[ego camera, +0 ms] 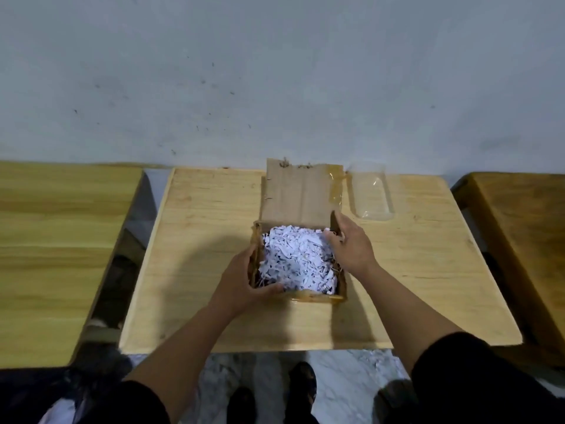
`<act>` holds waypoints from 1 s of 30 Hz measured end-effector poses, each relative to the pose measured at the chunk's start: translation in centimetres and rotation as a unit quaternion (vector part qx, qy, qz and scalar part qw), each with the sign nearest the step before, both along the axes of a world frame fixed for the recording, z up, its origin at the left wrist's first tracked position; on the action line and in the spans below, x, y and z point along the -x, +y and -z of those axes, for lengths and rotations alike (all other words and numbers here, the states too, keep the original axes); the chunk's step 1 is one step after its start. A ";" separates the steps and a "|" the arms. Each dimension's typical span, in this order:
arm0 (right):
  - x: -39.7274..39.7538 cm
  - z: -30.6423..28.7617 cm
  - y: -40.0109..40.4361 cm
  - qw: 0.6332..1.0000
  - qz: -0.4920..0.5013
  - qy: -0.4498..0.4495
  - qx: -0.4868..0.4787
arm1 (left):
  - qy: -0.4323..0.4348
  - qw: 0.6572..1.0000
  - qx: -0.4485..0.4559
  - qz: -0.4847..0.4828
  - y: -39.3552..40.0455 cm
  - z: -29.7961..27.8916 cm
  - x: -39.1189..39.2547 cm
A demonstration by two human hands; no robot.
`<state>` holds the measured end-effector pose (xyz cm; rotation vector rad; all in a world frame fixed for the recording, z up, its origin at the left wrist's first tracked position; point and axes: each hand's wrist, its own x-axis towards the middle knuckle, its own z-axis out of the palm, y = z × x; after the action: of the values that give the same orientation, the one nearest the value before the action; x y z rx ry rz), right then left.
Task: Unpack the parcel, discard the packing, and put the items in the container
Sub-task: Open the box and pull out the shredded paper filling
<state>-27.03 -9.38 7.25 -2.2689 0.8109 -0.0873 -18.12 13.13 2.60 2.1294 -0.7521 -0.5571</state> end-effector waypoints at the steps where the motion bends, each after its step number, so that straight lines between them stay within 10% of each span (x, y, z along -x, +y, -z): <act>1: -0.2 0.3 -0.5 0.999 -0.023 0.033 0.010 | -0.008 1.000 -0.017 0.002 -0.1 0.3 -0.2; 7: 0.4 0.0 -0.3 0.966 -0.144 0.083 0.196 | -0.134 0.981 -0.051 0.130 -2.0 -1.3 -0.8; 17: 0.1 1.6 -0.3 0.928 -0.318 0.170 0.095 | -0.156 0.943 -0.245 0.161 -7.0 1.0 -0.5; 30: -2.6 3.9 0.3 0.943 -0.299 0.135 0.054 | -0.099 0.976 -0.163 0.102 -7.9 1.2 -0.3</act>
<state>-24.46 -9.03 3.37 -2.5685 0.2175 0.4791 -17.82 5.19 1.43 2.4525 -1.0599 -0.6148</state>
